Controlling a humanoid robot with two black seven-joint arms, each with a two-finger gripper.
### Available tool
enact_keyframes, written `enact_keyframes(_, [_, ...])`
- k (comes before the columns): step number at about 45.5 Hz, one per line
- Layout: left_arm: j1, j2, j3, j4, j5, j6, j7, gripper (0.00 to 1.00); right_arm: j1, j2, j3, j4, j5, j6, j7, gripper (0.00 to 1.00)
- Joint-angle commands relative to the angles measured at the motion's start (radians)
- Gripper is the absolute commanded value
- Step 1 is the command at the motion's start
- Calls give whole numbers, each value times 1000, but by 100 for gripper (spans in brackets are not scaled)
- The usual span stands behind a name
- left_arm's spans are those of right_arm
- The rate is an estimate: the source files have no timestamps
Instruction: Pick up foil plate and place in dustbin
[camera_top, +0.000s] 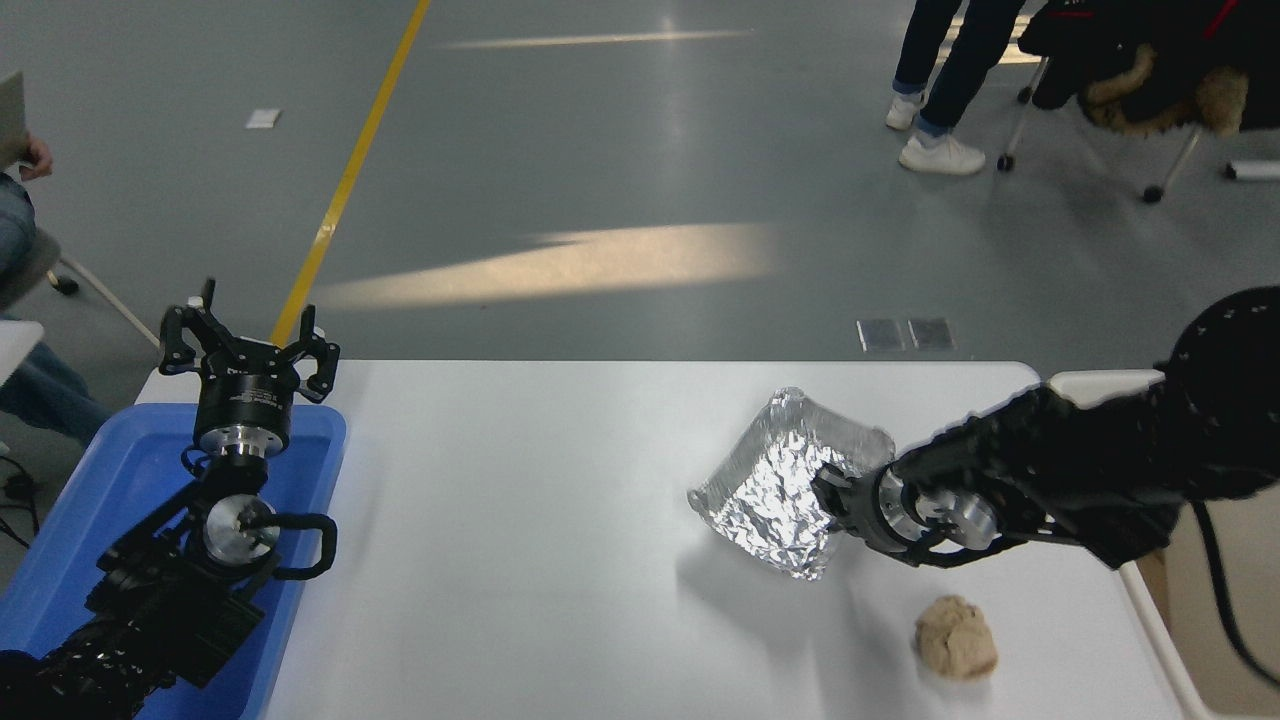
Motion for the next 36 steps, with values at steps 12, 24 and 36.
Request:
enact_keyframes(12, [0,0,0,0,-2,2,0,99,746,-71,-189,350,-1,409,0,0])
enact_keyframes(24, [0,0,0,0,-2,2,0,99,993,-71,-270,364,-3,692,-1,0])
enact_keyframes(36, [0,0,0,0,-2,2,0,99,1027,-74,-318,361,-43,742,0,0])
